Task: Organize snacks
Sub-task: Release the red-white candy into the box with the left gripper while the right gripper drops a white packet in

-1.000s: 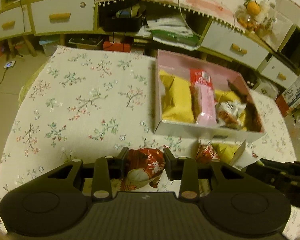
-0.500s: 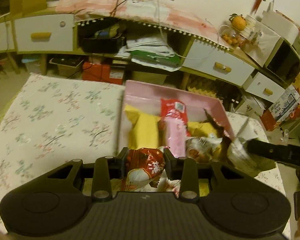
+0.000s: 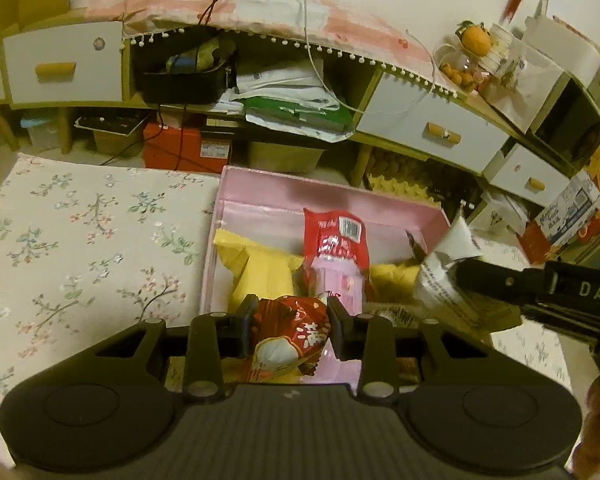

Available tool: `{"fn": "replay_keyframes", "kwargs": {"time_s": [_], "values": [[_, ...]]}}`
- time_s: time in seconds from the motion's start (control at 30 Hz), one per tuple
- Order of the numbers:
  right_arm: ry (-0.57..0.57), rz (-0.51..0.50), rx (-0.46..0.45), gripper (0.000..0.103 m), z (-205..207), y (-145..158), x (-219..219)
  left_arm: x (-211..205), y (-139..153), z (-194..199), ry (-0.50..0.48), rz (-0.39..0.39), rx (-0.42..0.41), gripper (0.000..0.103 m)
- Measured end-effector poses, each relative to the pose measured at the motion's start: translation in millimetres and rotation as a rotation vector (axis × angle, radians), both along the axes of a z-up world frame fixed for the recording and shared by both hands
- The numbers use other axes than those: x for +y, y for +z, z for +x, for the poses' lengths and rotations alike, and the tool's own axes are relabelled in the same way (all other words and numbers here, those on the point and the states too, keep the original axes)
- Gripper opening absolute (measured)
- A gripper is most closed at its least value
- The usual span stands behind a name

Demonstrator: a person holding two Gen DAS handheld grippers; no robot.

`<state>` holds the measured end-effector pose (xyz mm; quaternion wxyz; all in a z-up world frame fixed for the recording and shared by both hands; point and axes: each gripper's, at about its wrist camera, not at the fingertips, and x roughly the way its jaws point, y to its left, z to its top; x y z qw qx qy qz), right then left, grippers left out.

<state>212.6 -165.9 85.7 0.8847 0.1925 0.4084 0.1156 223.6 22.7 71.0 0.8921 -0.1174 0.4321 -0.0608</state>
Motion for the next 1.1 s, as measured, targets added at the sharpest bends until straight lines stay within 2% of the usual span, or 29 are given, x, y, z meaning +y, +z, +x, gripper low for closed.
{"fn": "replay_keyframes", "kwargs": {"time_s": [0.13, 0.23, 0.27, 0.5, 0.7, 0.8, 0.97, 1.1], "values": [[-0.023, 0.082, 0.007, 0.025, 9.7, -7.3, -5.3, -3.0, 1.7, 8.5, 0.013, -0.005, -0.038, 0.043], [-0.035, 0.117, 0.007, 0.028, 11.5, -11.0, -7.3, -1.8, 4.2, 10.5, 0.024, -0.016, -0.048, 0.053], [-0.039, 0.117, 0.011, 0.028, 11.0, -10.8, -7.8, 0.5, 6.0, 10.2, 0.029, -0.023, -0.052, 0.055], [-0.042, 0.108, 0.015, 0.029, 2.7, -1.6, -11.6, 17.6, 14.3, 2.3, 0.063, -0.054, -0.043, 0.055], [0.009, 0.073, 0.007, 0.029, -6.6, 15.4, -5.4, 28.2, 24.6, -11.2, 0.078, -0.085, -0.031, 0.055], [0.048, 0.044, 0.004, 0.029, -15.9, 22.6, -0.5, 27.1, 30.1, -21.1, 0.062, -0.065, -0.032, 0.055], [0.121, -0.076, 0.005, 0.032, -37.0, 28.4, 6.7, 25.0, 34.9, -41.2, 0.035, -0.036, -0.018, 0.055], [0.147, -0.082, 0.022, 0.035, -51.9, 32.1, 0.4, 25.0, 36.2, -58.5, 0.012, -0.014, 0.013, 0.055]]}}
